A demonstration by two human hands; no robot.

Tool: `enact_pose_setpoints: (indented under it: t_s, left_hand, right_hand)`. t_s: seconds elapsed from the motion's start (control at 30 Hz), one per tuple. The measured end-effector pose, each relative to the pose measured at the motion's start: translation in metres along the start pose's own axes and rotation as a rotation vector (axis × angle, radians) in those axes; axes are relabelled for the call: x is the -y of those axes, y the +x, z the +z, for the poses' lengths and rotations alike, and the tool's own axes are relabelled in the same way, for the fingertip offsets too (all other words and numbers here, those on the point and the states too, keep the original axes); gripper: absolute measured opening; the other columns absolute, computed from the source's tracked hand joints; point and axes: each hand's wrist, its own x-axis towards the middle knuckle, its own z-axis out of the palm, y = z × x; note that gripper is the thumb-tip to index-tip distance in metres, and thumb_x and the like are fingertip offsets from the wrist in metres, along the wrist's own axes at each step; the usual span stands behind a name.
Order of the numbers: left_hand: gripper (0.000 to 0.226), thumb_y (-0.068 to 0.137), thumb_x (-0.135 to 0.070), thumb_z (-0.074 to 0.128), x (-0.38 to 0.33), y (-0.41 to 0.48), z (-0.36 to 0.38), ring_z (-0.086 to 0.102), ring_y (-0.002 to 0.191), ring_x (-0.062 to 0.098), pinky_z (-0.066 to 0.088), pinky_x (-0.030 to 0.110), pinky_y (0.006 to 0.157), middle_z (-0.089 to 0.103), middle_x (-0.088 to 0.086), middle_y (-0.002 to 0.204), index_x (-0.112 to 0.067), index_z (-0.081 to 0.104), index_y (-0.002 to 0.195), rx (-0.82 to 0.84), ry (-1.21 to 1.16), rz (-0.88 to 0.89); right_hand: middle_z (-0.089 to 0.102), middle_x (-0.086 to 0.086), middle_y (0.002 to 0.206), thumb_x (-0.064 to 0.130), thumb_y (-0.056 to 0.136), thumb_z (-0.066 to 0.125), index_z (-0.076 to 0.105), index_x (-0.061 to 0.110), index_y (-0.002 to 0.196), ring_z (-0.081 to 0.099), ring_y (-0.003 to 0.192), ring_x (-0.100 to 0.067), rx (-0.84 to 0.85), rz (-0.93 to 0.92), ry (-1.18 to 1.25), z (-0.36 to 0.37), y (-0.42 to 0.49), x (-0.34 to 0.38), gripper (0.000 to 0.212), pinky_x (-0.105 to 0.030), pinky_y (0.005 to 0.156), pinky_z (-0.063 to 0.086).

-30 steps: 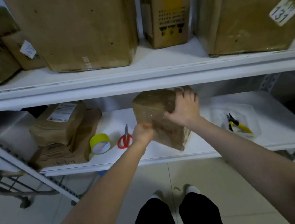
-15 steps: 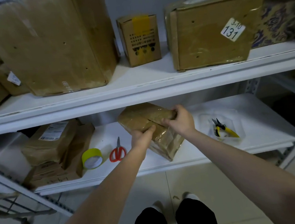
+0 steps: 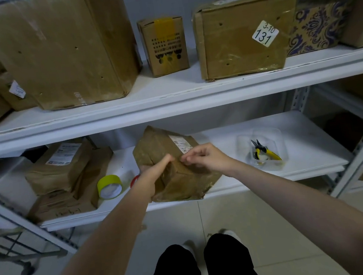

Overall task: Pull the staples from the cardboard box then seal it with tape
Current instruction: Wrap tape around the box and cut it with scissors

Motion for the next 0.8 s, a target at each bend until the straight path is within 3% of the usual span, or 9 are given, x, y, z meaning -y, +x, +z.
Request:
enact_pose_setpoints:
  t_s: [0.07,0.17,0.27,0.37,0.43,0.53,0.63,0.7,0.8]
  left_hand:
    - [0.083,0.064,-0.038,0.08,0.005,-0.004,-0.006,0.058,0.103,0.03,0.054,0.041,0.079,0.058,0.008,0.117,-0.02,0.039,0.133,0.087,-0.054,0.066]
    - [0.067,0.074,-0.038,0.072,0.009,-0.012,-0.015,0.056,0.102,0.027,0.053,0.038,0.07,0.054,0.007,0.124,-0.026,0.041,0.132,0.166,-0.028,0.092]
    - [0.054,0.078,-0.039,0.065,0.015,-0.011,-0.02,0.055,0.104,0.026,0.049,0.038,0.071,0.056,0.009,0.121,-0.023,0.046,0.127,0.214,-0.033,0.056]
    - [0.029,0.083,-0.036,0.057,0.02,-0.01,-0.022,0.055,0.097,0.025,0.046,0.039,0.071,0.059,0.01,0.103,-0.018,0.053,0.105,0.272,-0.071,0.046]
    - [0.018,0.087,-0.033,0.051,0.024,-0.008,-0.021,0.055,0.092,0.024,0.046,0.041,0.077,0.058,0.009,0.095,-0.019,0.053,0.098,0.302,-0.114,0.041]
    - [0.029,0.086,-0.034,0.05,0.03,0.0,-0.022,0.056,0.108,0.028,0.043,0.051,0.099,0.061,0.011,0.11,-0.022,0.055,0.112,0.36,-0.163,0.037]
    - [0.062,0.068,-0.041,0.06,0.03,0.005,-0.019,0.051,0.121,0.03,0.034,0.052,0.108,0.057,0.01,0.129,-0.023,0.051,0.127,0.351,-0.133,0.008]
    - [0.084,0.057,-0.036,0.063,0.026,0.005,-0.012,0.042,0.131,0.026,0.031,0.046,0.11,0.042,0.005,0.145,-0.023,0.043,0.137,0.169,-0.017,0.101]
    - [0.085,0.075,-0.025,0.068,0.01,0.001,-0.003,0.038,0.132,0.028,0.039,0.044,0.106,0.025,0.006,0.15,-0.023,0.025,0.149,-0.22,0.124,0.373]
  right_hand:
    - [0.067,-0.003,0.112,0.01,0.09,0.064,0.068,0.009,0.11,0.061,0.107,-0.016,-0.219,0.1,-0.099,-0.009,0.005,-0.016,0.021,-0.028,0.093,0.048]
    - [0.054,-0.005,0.127,0.032,0.083,0.07,0.049,0.012,0.129,0.055,0.113,-0.024,-0.41,0.401,-0.255,-0.025,0.003,-0.041,0.054,-0.035,0.093,0.046]
    - [0.06,-0.007,0.119,0.047,0.076,0.073,0.045,0.012,0.13,0.061,0.103,-0.026,-0.289,0.606,0.132,-0.036,-0.007,-0.043,0.07,-0.037,0.085,0.051]
    - [0.072,-0.009,0.103,0.044,0.075,0.072,0.063,0.017,0.115,0.067,0.095,-0.029,-0.099,0.627,0.495,-0.052,-0.025,-0.037,0.05,-0.043,0.086,0.053]
    - [0.071,-0.012,0.107,0.046,0.07,0.073,0.065,0.019,0.112,0.064,0.103,-0.034,-0.043,0.625,0.553,-0.063,-0.033,-0.042,0.051,-0.053,0.089,0.049]
    - [0.069,-0.014,0.11,0.047,0.069,0.071,0.064,0.02,0.112,0.06,0.109,-0.037,-0.029,0.637,0.563,-0.071,-0.037,-0.054,0.052,-0.059,0.09,0.046]
    - [0.067,-0.013,0.115,0.042,0.066,0.075,0.06,0.018,0.12,0.06,0.111,-0.033,-0.005,0.636,0.497,-0.07,-0.036,-0.057,0.061,-0.054,0.095,0.046]
    - [0.066,-0.009,0.12,0.043,0.058,0.08,0.057,0.021,0.125,0.061,0.111,-0.028,0.013,0.583,0.359,-0.07,-0.032,-0.052,0.075,-0.047,0.099,0.046]
    - [0.063,-0.003,0.123,0.036,0.048,0.083,0.043,0.031,0.137,0.063,0.107,-0.022,0.055,0.481,0.081,-0.075,-0.02,-0.035,0.098,-0.039,0.09,0.051]
